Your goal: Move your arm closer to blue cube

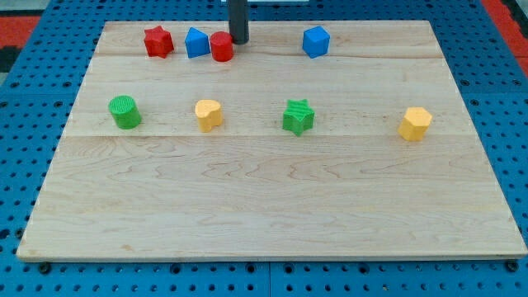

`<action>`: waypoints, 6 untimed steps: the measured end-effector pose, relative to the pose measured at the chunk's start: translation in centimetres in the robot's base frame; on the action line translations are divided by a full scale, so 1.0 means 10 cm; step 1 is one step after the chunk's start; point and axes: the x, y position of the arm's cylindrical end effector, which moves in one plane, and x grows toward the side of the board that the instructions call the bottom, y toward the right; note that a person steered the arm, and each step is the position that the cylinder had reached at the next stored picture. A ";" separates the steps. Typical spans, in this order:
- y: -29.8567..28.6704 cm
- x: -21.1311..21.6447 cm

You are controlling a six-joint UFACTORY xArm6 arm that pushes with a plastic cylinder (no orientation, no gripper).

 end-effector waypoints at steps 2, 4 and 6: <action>-0.03 0.36; 0.01 0.07; 0.00 -0.61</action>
